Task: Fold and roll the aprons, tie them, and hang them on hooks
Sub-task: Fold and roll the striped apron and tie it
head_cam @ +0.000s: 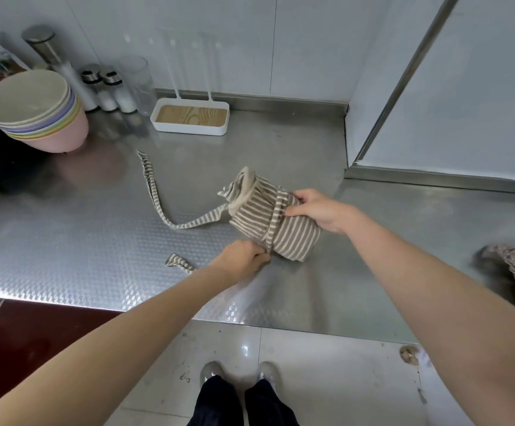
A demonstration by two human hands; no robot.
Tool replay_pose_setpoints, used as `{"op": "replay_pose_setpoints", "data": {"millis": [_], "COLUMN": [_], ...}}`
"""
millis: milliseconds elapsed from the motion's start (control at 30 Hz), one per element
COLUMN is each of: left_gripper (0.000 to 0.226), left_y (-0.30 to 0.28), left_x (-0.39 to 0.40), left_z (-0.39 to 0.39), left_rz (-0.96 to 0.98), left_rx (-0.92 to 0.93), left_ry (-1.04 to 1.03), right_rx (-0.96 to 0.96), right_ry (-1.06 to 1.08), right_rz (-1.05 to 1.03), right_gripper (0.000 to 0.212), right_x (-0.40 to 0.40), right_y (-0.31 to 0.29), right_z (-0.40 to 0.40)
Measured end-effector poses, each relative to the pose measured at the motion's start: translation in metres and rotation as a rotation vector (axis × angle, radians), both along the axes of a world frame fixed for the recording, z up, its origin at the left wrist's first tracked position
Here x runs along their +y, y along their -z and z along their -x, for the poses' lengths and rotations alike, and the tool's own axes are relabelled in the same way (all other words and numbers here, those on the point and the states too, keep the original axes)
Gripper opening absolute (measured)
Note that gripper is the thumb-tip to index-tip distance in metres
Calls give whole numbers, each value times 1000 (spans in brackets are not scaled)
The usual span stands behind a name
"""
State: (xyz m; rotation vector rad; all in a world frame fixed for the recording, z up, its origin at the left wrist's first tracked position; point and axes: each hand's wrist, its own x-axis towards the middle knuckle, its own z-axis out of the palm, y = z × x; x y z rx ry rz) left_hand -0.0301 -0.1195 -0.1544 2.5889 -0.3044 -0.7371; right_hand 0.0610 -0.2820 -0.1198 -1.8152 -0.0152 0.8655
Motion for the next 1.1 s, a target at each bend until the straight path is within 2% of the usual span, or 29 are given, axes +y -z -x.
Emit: {"op": "replay_pose_setpoints", "data": {"millis": [33,100,167,200,300,367,433,600,667,733,800,867,933,967,1033,1100], "left_gripper": [29,19,12,17,30,40,27,21,36,51,79,97,103,104,104,98], "left_y": [-5,-19,-36,-42,-52,-58,-62,-55,-61,-65,-62,-51,-43,-39,-37,-31], "left_x": [5,14,24,30,47,52,48,38,37,32,24,21,18,17,14,13], "left_z": [-3,-4,-9,-14,-36,-48,-51,-50,-45,-40,-34,-27,-21,-18,-14,-14], "left_rz": [160,336,415,414,317,347,398,443,454,269,21,-67,-120,-145,-197,-245], "left_rx": [71,219,321,334,261,249,282,365,439,372,191,74,11,-27,-82,-140], "left_ry": [-25,-85,-185,-226,-257,-238,-241,-276,-276,-140,-2,31,49,59,80,107], "right_rx": [56,126,177,189,34,-139,-263,-375,-413,-426,-364,-182,-67,-70,-71,-33], "right_ry": [-33,-175,-343,-440,-742,-953,-1061,-877,-761,-659,-578,-411,-205,-134,-17,168], "right_rz": [-66,-131,-129,-96,106,286,429,546,574,535,440,228,42,23,6,-144], "right_gripper": [44,49,51,50,48,50,53,49,58,68,63,40,18,12,6,11], "right_x": [-4,-11,-15,-14,3,21,36,39,34,32,33,35,38,39,43,43], "right_y": [-7,-23,-38,-46,-63,-69,-62,-29,-16,-6,-5,-11,-14,-14,-13,-16], "right_z": [-3,-9,-15,-16,-15,-13,-10,5,9,10,11,12,13,13,12,8]}}
